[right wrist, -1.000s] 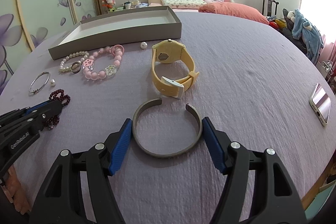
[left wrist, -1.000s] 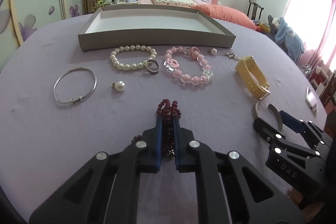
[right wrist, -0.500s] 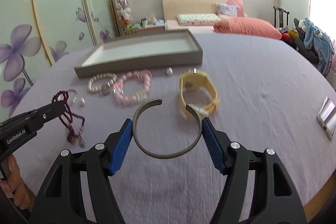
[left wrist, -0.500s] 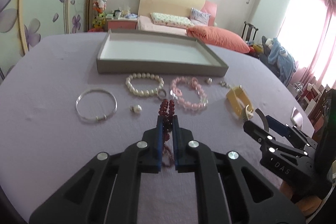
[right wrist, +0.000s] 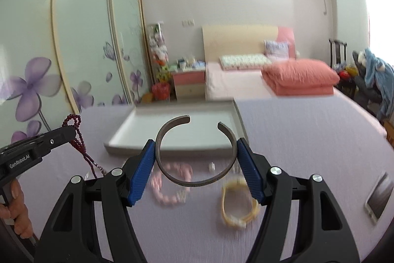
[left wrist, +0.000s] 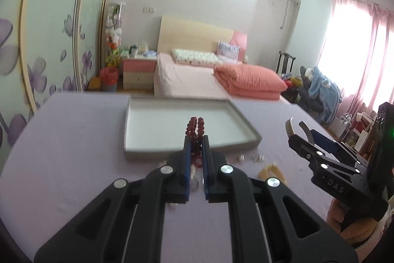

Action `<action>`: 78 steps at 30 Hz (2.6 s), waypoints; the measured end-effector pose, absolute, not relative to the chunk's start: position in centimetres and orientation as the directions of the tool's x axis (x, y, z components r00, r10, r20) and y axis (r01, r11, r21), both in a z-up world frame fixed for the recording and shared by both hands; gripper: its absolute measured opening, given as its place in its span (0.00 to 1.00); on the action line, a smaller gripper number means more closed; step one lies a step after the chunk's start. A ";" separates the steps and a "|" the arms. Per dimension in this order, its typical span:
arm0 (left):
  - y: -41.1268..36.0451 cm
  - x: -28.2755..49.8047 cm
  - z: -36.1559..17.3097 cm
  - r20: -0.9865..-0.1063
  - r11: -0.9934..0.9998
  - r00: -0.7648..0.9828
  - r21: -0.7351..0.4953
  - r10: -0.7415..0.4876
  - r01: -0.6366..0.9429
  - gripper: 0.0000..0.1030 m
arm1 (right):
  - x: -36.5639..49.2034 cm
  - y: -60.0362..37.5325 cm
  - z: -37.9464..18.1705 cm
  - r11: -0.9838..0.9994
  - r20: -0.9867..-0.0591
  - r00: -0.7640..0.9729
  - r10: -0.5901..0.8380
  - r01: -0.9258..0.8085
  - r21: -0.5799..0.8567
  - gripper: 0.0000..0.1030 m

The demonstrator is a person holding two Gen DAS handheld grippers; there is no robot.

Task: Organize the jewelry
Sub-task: 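Lift and carry the cuff and red beads over the grey tray with both tools, then open both tools to drop the cuff and red beads into the tray, then withdraw left tool from the tray while right tool grasps the yellow watch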

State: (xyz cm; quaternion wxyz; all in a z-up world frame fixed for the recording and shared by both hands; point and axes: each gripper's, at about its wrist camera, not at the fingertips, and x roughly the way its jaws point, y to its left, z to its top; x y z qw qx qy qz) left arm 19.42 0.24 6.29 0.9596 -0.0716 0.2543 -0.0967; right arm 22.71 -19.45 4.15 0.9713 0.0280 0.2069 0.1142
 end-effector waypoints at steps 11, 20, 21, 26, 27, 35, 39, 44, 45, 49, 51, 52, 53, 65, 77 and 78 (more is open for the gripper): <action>0.2 27.2 10.2 -0.415 0.985 0.895 -0.121 -0.164 0.124 0.09 | 30.5 -18.4 6.8 0.976 -0.346 0.913 0.217 -0.193 0.103 0.65; 0.7 37.1 7.6 -0.456 0.989 0.880 -0.118 -0.137 0.093 0.09 | 40.3 -17.3 3.6 0.983 -0.462 0.869 0.179 -0.142 0.115 0.65; 0.6 38.0 7.0 -0.464 0.989 0.875 -0.114 -0.134 0.092 0.09 | 41.6 -17.1 2.7 0.984 -0.487 0.855 0.177 -0.136 0.119 0.65; 0.8 42.0 3.8 -0.518 0.991 0.847 -0.117 -0.123 0.072 0.09 | 46.1 -16.3 -0.7 0.984 -0.597 0.783 0.172 -0.111 0.137 0.65; 0.9 42.8 3.0 -0.529 0.991 0.840 -0.121 -0.117 0.062 0.09 | 46.6 -16.1 -1.0 0.985 -0.611 0.774 0.169 -0.107 0.138 0.65; 1.4 45.9 -0.8 -0.578 0.992 0.810 -0.116 -0.101 0.041 0.09 | 49.6 -14.7 -3.7 0.989 -0.730 0.668 0.143 -0.068 0.132 0.65; 1.8 46.5 -1.7 -0.596 0.992 0.797 -0.126 -0.092 0.020 0.16 | 50.0 -14.7 -3.7 0.987 -0.755 0.636 0.157 -0.068 0.149 0.75; 2.9 45.7 -1.6 -0.594 0.990 0.801 -0.138 -0.076 -0.008 0.36 | 48.6 -15.0 -2.2 0.985 -0.717 0.676 0.171 -0.097 0.143 0.82; 3.2 45.3 -1.5 -0.593 0.990 0.802 -0.139 -0.073 -0.013 0.36 | 48.6 -15.0 -2.0 0.985 -0.712 0.680 0.173 -0.101 0.143 0.82; 4.5 43.3 -0.6 -0.579 0.989 0.813 -0.144 -0.054 -0.037 0.38 | 47.2 -15.9 -0.7 0.981 -0.683 0.705 0.188 -0.108 0.159 0.82; 5.0 42.0 -0.1 -0.572 0.988 0.819 -0.147 -0.046 -0.048 0.43 | 45.9 -16.3 0.2 0.981 -0.663 0.724 0.191 -0.115 0.157 0.82; 5.3 41.1 0.1 -0.566 0.988 0.823 -0.146 -0.040 -0.053 0.45 | 45.5 -16.4 0.4 0.980 -0.654 0.731 0.194 -0.119 0.157 0.82; 5.5 40.2 0.4 -0.558 0.988 0.829 -0.142 -0.033 -0.057 0.47 | 44.7 -16.7 0.8 0.980 -0.645 0.739 0.194 -0.122 0.155 0.82; 8.3 28.7 1.6 -0.492 0.976 0.868 -0.151 0.065 -0.158 0.78 | 34.4 -21.2 1.9 0.984 -0.530 0.831 0.171 -0.124 0.125 0.82; 6.8 20.9 0.1 -0.478 0.988 0.876 -0.090 0.069 -0.127 0.84 | 27.6 -22.9 -1.5 0.986 -0.531 0.831 0.165 -0.140 0.086 0.86; 6.4 20.4 -0.2 -0.480 0.990 0.875 -0.085 0.060 -0.115 0.84 | 27.3 -23.0 -1.9 0.986 -0.541 0.824 0.168 -0.142 0.091 0.87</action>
